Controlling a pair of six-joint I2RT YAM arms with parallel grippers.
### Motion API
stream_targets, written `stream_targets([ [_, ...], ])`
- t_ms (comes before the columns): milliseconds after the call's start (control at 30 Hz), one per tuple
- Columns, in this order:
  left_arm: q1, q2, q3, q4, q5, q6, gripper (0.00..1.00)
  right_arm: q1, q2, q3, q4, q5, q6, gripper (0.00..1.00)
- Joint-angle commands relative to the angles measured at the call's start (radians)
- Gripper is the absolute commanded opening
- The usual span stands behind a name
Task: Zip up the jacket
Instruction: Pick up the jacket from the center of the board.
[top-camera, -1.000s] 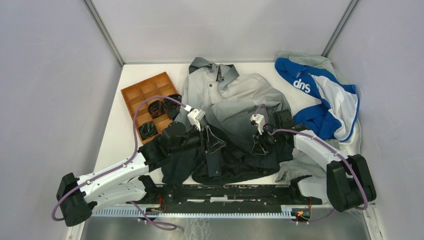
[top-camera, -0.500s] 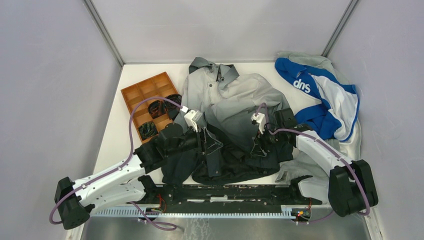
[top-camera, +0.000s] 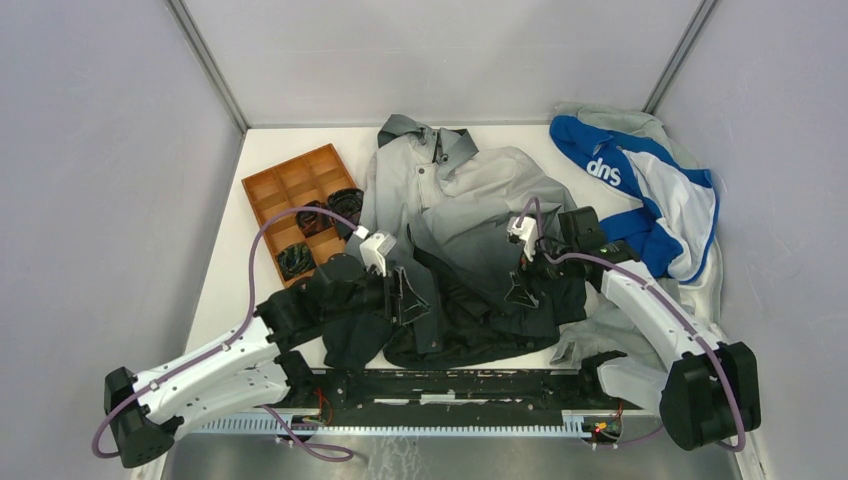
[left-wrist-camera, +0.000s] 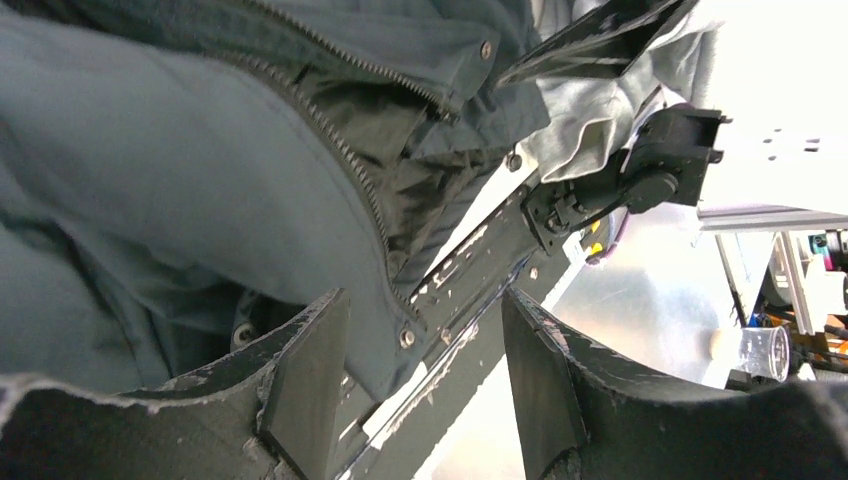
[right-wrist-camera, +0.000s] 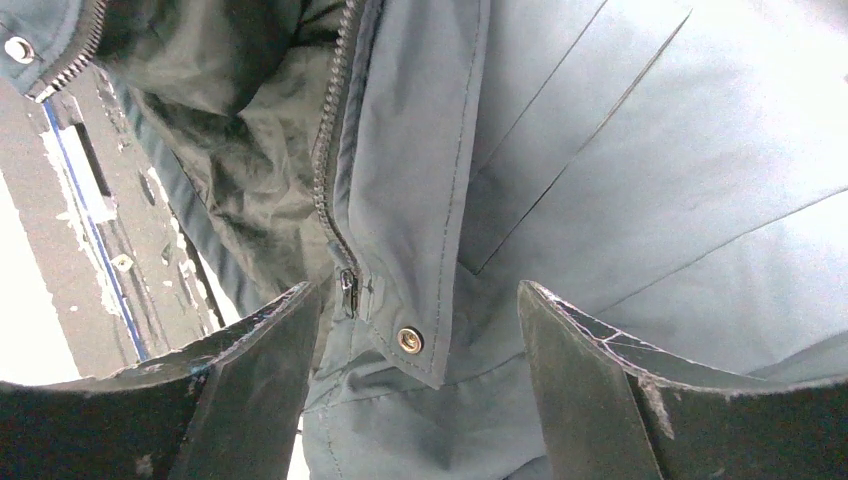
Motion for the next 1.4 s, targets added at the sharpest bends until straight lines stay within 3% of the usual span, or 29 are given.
stream_targets([
  [0, 0.003, -0.035, 0.007, -0.127, 0.042, -0.066, 0.65, -0.006, -0.048, 0.080, -0.031, -0.059, -0.064, 0.78],
  [100, 0.003, -0.049, -0.028, -0.121, 0.085, -0.115, 0.65, -0.006, -0.059, 0.097, -0.033, -0.131, -0.071, 0.78],
  [267, 0.003, -0.060, -0.133, 0.028, 0.150, -0.238, 0.66, -0.007, -0.083, 0.106, -0.037, -0.294, -0.107, 0.77],
  [433, -0.001, -0.046, -0.167, 0.055, 0.160, -0.252, 0.66, 0.005, -0.097, 0.072, -0.036, -0.459, -0.130, 0.75],
  [567, -0.008, -0.015, -0.189, 0.097, 0.172, -0.258, 0.67, 0.058, -0.117, 0.017, 0.065, -0.439, -0.038, 0.75],
  [767, -0.040, 0.077, -0.206, 0.166, 0.167, -0.254, 0.67, 0.143, -0.179, -0.112, 0.395, -0.356, 0.251, 0.74],
  [867, -0.048, 0.120, -0.210, 0.222, 0.159, -0.252, 0.65, 0.180, -0.192, -0.147, 0.481, -0.335, 0.332, 0.74],
  [1167, -0.049, 0.184, -0.233, 0.328, 0.121, -0.267, 0.47, 0.203, -0.192, -0.178, 0.523, -0.312, 0.395, 0.72],
  [1300, -0.047, 0.206, -0.248, 0.378, 0.127, -0.264, 0.27, 0.204, -0.192, -0.188, 0.537, -0.312, 0.417, 0.72],
  [1367, -0.048, 0.214, -0.259, 0.405, 0.132, -0.265, 0.22, 0.205, -0.192, -0.189, 0.538, -0.312, 0.421, 0.72],
])
